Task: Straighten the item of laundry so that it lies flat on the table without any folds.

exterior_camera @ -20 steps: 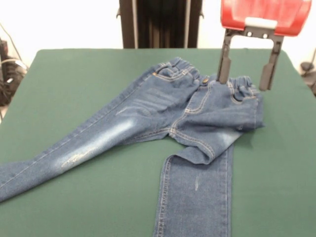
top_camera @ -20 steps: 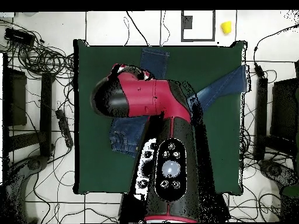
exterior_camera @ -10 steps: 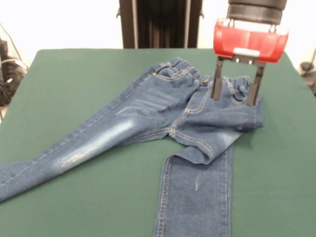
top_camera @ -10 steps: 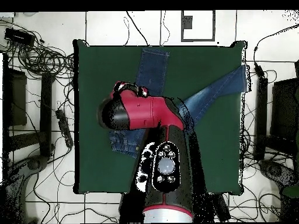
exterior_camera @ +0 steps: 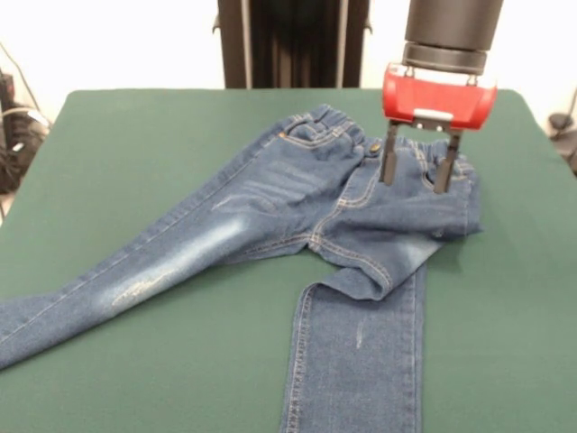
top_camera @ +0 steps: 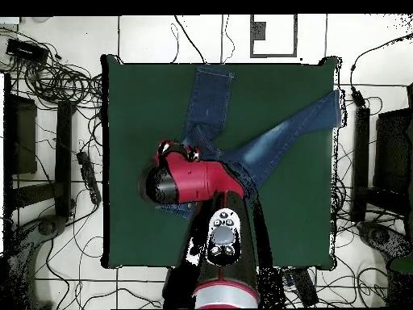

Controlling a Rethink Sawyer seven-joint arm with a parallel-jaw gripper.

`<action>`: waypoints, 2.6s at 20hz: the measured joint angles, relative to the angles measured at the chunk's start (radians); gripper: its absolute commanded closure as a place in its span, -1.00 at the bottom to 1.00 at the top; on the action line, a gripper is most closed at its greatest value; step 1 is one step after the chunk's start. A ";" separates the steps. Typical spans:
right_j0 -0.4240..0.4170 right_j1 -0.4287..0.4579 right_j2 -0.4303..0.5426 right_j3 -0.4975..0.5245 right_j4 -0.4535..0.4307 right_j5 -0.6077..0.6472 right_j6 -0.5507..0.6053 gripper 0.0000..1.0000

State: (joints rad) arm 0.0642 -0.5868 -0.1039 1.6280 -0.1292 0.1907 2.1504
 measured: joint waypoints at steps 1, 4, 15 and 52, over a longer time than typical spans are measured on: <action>0.000 -0.002 0.000 0.021 0.001 -0.012 0.000 -1.00; 0.000 -0.011 0.000 0.086 0.005 -0.043 0.000 -1.00; -0.034 0.001 0.002 0.293 0.006 -0.176 0.000 -1.00; -0.111 0.084 0.091 0.447 0.186 -0.354 0.000 -1.00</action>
State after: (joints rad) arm -0.0468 -0.5025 -0.0129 2.0748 0.0570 -0.1629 2.1504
